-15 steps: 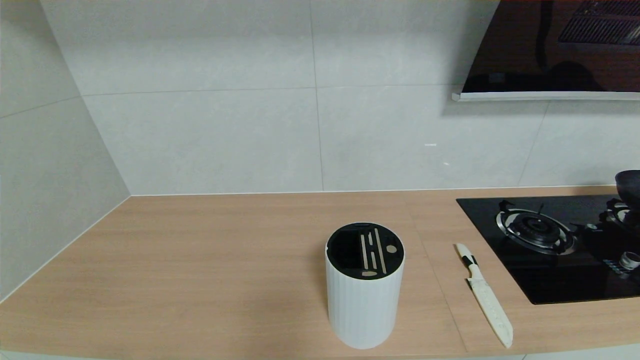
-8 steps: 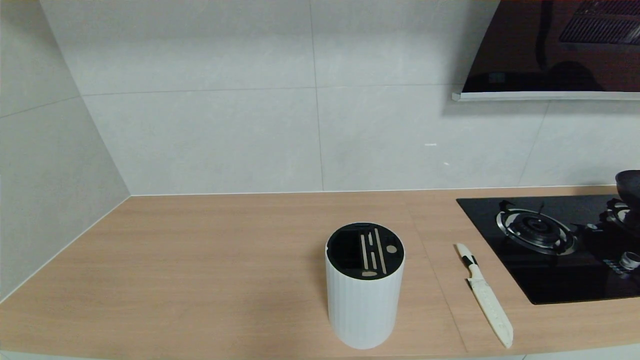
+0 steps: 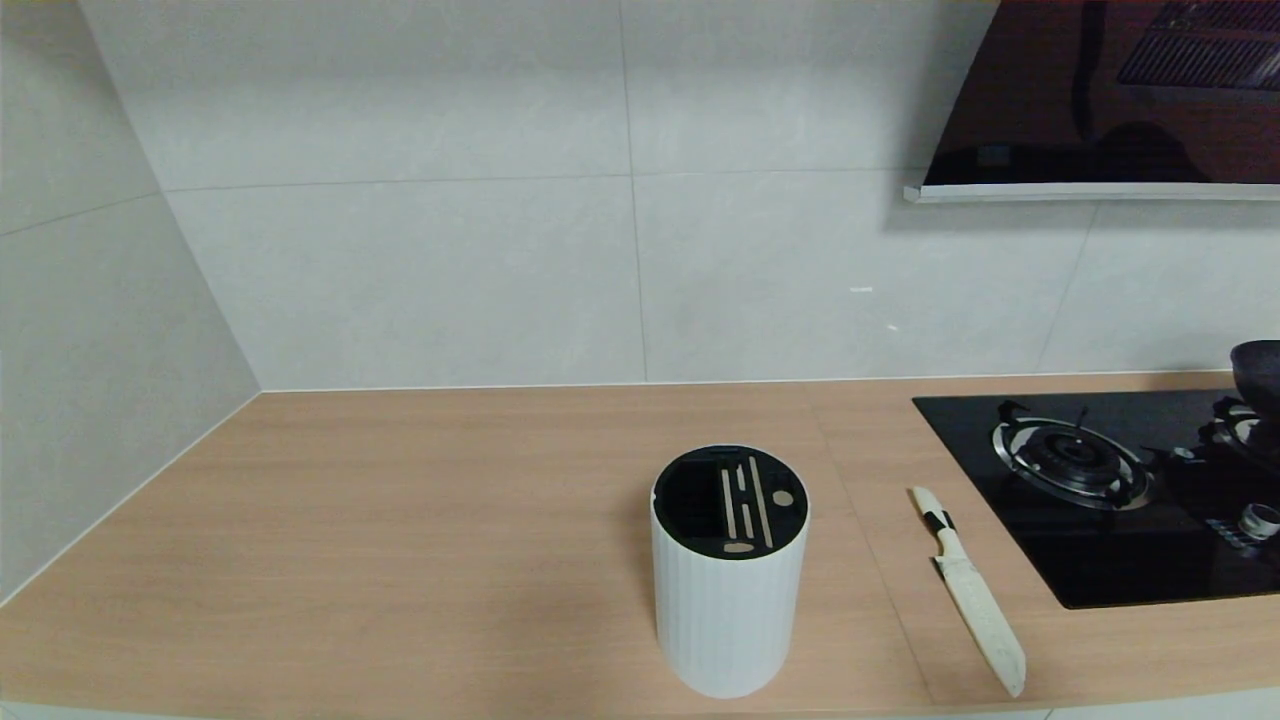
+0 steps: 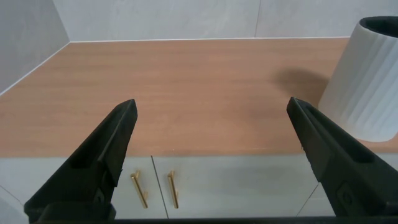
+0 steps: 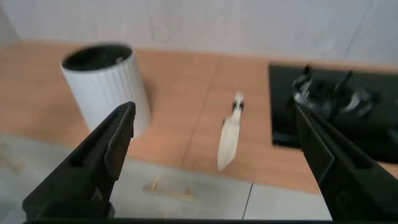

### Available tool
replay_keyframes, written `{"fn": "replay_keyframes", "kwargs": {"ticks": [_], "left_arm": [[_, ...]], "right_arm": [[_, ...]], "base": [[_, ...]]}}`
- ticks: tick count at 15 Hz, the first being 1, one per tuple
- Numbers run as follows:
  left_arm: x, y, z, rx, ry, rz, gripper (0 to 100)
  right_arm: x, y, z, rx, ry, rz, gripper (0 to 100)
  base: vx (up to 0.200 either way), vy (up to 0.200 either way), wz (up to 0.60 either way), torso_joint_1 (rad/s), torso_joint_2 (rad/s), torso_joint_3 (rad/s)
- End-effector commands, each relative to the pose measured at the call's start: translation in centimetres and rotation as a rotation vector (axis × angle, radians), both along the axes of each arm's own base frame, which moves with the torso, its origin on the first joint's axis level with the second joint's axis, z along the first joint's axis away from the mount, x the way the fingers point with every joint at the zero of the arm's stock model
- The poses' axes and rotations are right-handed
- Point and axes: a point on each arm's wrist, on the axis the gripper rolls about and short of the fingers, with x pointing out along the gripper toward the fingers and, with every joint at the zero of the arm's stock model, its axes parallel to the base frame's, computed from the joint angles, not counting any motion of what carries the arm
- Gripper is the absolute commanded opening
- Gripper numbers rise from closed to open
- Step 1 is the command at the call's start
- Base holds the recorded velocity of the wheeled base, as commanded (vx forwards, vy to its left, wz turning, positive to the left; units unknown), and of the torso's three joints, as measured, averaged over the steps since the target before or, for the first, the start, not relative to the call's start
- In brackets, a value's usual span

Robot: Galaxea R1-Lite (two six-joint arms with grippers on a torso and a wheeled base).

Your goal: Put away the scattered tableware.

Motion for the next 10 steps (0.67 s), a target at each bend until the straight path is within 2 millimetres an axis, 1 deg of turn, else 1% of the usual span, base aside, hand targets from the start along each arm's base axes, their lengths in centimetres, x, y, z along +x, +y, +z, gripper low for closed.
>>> {"fn": "replay_keyframes", "kwargs": {"ticks": [1,2,4,5,7,8,9,10], "left_arm": [[0.0,0.0,0.0,0.000,0.000,0.001,100],[0.0,0.0,0.0,0.000,0.000,0.001,100],[0.0,0.0,0.0,0.000,0.000,0.001,100],[0.0,0.0,0.0,0.000,0.000,0.001,100],[0.0,0.0,0.0,0.000,0.000,0.001,100],[0.0,0.0,0.0,0.000,0.000,0.001,100],[0.0,0.0,0.0,0.000,0.000,0.001,100],[0.0,0.0,0.0,0.000,0.000,0.001,100]], "right_arm": [[6.9,0.3,1.8,-0.039,0.285,0.028,100],[8.0,0.5,1.8,-0.048,0.315,0.044,100],[10.9,1.2,1.5,-0.071,0.366,0.053,100],[14.3,1.8,0.8,-0.096,0.390,0.036,100],[17.5,2.2,0.0,-0.104,0.418,0.028,100],[19.0,2.3,-0.2,-0.108,0.437,0.027,100],[19.8,2.4,-0.5,-0.111,0.455,0.028,100],[20.1,2.6,-0.8,-0.117,0.470,0.033,100]], "base": [[0.000,0.000,0.00,0.000,0.00,0.000],[0.000,0.000,0.00,0.000,0.00,0.000],[0.000,0.000,0.00,0.000,0.00,0.000],[0.000,0.000,0.00,0.000,0.00,0.000],[0.000,0.000,0.00,0.000,0.00,0.000],[0.000,0.000,0.00,0.000,0.00,0.000],[0.000,0.000,0.00,0.000,0.00,0.000],[0.000,0.000,0.00,0.000,0.00,0.000]]}}
